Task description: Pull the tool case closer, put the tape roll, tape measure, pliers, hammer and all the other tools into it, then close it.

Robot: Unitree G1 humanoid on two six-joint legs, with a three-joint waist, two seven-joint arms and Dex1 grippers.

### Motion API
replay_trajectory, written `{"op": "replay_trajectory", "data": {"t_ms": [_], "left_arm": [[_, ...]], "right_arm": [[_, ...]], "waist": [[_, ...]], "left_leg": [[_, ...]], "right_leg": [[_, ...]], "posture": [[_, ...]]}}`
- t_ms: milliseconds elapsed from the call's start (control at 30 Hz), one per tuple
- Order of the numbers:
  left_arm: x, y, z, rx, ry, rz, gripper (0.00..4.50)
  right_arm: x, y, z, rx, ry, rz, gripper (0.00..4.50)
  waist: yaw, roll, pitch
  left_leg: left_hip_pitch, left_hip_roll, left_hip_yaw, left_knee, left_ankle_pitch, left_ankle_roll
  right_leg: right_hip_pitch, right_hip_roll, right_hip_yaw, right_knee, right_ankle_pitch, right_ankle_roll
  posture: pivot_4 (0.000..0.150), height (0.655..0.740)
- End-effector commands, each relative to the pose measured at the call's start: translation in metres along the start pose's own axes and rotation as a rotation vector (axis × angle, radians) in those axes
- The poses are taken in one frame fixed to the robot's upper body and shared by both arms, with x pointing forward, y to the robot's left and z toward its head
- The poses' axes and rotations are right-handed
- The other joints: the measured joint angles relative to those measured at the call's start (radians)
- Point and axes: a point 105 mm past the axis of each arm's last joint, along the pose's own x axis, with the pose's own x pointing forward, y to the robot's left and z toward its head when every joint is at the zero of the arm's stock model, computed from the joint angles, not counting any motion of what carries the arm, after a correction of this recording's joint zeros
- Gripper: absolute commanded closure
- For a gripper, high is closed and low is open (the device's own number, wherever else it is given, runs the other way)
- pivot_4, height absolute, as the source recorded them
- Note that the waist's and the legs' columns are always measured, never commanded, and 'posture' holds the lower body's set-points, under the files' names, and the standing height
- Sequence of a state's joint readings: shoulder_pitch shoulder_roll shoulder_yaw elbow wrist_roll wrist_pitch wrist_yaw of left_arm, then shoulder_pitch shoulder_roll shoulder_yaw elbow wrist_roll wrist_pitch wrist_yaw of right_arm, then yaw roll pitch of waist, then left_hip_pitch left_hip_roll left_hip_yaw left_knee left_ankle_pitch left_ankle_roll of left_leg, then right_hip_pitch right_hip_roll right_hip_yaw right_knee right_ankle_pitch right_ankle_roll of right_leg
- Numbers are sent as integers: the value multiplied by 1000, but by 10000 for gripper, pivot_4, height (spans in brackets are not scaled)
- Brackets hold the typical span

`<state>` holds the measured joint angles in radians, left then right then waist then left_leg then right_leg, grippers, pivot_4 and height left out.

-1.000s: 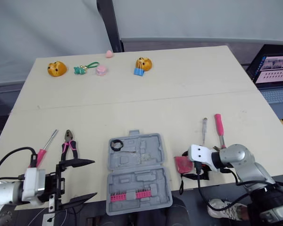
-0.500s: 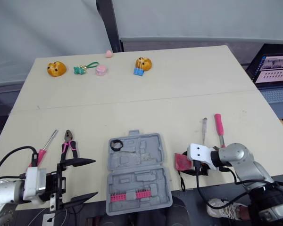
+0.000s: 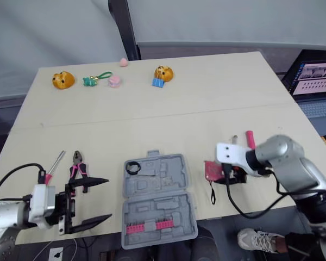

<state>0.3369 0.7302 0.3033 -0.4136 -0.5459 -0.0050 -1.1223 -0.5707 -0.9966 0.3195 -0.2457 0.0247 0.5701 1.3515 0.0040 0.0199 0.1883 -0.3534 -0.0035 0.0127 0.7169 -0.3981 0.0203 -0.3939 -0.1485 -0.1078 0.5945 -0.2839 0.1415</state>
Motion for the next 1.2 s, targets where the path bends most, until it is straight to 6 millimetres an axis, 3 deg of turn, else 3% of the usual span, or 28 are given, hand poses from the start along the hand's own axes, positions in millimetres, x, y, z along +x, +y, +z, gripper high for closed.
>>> {"op": "replay_trajectory", "data": {"t_ms": [33,333,567,1033,1200], "left_arm": [[-2,2,1,0,-8,6,0],[-18,8,-1,-18,-11,64,0],[-28,14,-15,-22,16,90,0],[-26,14,-17,-2,23,71,0],[-25,11,-18,-3,27,68,0]], "right_arm": [[-3,-1,16,8,64,21,15481],[11,-14,56,2,179,36,15481],[37,-16,83,-65,196,64,15481],[83,-28,96,-115,239,88,15481],[90,-29,96,-135,250,99,15481]], "waist": [[-6,0,0],[-10,0,0],[-11,0,0],[-37,0,0],[-38,0,0]], "left_leg": [[-1,0,0,0,0,0],[-3,0,-1,-1,-1,0],[-3,-1,-1,0,-1,0],[-3,-1,0,0,-1,-1],[-3,-1,0,0,0,-1]], "right_leg": [[0,0,-1,0,0,0],[-2,0,-2,-1,0,0],[-2,0,-2,1,0,0],[-4,-1,-5,4,0,0],[-5,-1,-5,5,0,0]], "posture": [[1500,7155],[1500,7155],[1500,7155],[1500,7155],[1500,7155]]}}
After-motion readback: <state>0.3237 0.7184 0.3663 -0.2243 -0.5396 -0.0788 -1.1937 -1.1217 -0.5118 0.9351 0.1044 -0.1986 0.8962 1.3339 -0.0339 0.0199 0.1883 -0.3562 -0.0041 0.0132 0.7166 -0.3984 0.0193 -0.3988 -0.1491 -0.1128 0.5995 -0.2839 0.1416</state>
